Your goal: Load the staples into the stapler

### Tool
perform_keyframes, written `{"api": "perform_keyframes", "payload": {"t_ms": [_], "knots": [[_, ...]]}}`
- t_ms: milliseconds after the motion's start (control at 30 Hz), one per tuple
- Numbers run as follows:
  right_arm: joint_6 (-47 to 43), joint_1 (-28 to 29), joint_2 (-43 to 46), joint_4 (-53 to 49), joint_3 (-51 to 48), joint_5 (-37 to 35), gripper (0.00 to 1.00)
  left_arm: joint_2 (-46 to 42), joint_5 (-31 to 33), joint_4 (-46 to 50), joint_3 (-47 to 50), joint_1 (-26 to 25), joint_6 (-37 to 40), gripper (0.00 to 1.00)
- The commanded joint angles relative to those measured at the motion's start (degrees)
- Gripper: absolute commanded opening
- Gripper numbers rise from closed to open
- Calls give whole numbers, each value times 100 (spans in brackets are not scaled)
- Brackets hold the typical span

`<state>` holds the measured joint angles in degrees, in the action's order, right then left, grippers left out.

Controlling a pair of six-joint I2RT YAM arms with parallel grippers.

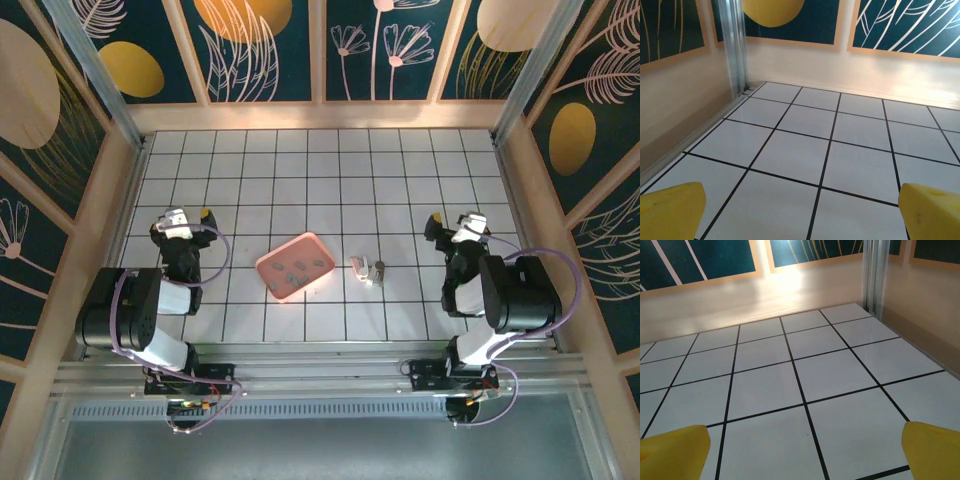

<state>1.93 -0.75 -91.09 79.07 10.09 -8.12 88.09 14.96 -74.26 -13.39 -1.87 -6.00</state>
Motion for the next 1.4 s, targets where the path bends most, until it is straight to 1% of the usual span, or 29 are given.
{"api": "perform_keyframes", "payload": {"t_ms": [0,1100,1167,1233,1300,1367], "knots": [[70,30,127,32,72,-93,99,-91,-97,-1,47,35,55,99],[90,14,137,38,79,-69,99,-106,-90,-11,51,37,55,99],[97,17,168,97,33,-92,99,-108,-78,-43,64,40,55,96],[139,5,306,195,-85,-175,99,-282,-98,324,-51,37,45,95],[124,-8,324,605,-308,-109,99,-568,-183,1090,-331,36,72,93],[96,-12,384,724,-400,-28,99,-784,-352,1743,-559,36,66,90]]}}
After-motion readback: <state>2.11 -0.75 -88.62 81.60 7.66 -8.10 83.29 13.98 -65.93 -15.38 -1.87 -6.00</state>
